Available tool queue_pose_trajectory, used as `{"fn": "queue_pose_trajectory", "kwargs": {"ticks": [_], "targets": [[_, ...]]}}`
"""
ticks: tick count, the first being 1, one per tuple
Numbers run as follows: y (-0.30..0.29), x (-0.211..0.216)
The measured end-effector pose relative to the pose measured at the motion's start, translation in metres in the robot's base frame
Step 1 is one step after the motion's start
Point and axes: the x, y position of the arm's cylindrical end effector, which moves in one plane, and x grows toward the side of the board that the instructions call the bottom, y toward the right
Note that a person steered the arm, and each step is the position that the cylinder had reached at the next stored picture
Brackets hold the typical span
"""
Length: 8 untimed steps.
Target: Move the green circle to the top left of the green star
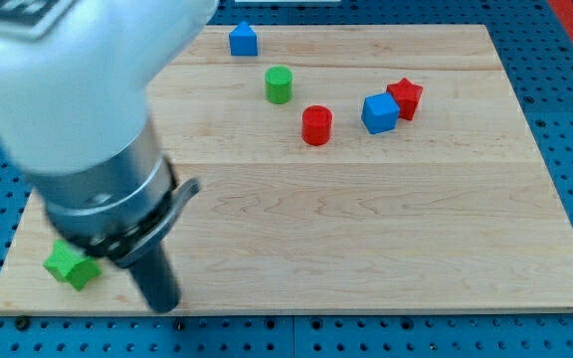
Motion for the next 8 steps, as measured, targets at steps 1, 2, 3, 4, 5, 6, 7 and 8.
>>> {"fn": "queue_pose_trajectory", "kwargs": {"ticks": [1,2,3,4,5,6,7,8], "targets": [[-0.047,-0.005],[-0.082,-0.019],[-0.066,-0.031],[-0.015,-0.056],[0.061,-0.123],[0.118,-0.182],[0.11,-0.223],[0.154,-0.249]]}}
